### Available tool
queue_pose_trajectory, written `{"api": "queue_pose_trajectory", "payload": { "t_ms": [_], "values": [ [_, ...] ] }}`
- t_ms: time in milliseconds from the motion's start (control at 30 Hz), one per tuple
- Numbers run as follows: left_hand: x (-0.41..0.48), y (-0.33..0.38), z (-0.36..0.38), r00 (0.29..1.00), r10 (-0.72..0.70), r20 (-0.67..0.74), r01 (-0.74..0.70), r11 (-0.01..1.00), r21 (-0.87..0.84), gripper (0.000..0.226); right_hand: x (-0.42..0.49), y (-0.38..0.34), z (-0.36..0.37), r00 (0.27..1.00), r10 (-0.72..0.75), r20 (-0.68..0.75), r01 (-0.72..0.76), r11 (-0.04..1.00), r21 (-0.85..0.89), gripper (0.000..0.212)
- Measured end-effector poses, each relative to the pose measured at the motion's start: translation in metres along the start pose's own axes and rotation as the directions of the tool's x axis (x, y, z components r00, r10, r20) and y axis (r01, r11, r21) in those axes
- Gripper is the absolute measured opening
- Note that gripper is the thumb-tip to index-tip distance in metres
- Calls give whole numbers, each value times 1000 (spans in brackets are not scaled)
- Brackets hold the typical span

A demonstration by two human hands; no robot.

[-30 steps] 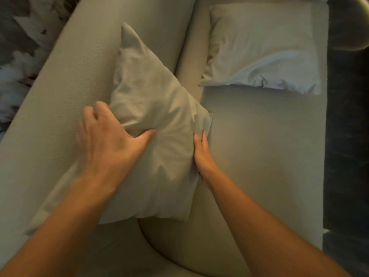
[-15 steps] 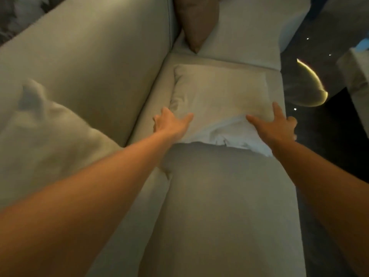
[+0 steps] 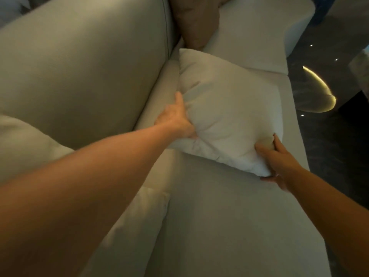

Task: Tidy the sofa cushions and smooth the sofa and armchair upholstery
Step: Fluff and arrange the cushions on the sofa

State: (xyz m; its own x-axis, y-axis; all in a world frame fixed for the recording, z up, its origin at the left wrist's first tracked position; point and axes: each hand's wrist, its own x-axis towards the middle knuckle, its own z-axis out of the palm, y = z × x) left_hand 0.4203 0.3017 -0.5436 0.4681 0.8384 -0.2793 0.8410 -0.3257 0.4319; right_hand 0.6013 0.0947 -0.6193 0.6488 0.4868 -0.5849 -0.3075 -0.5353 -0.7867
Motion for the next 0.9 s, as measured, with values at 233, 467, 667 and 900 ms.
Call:
{"api": "queue_pose_trajectory", "payload": {
  "t_ms": [233,467,667,900],
  "values": [
    [-34,6,-123,904,274,-327,-174,937,303,94,-46,-43,119,996,-28,87,11,982,190,68],
    [-75,-68,-199,971,110,-212,-5,896,443,99,-122,-63,221,881,-258,397,428,792,-435,74],
    [-143,-151,-227,983,96,-157,-55,967,249,62,-211,-27,182,797,-158,582,554,575,-602,73],
    [-260,-250,-223,955,166,-247,-131,980,152,29,-334,48,73,958,215,190,80,437,-896,48]
  ]
}}
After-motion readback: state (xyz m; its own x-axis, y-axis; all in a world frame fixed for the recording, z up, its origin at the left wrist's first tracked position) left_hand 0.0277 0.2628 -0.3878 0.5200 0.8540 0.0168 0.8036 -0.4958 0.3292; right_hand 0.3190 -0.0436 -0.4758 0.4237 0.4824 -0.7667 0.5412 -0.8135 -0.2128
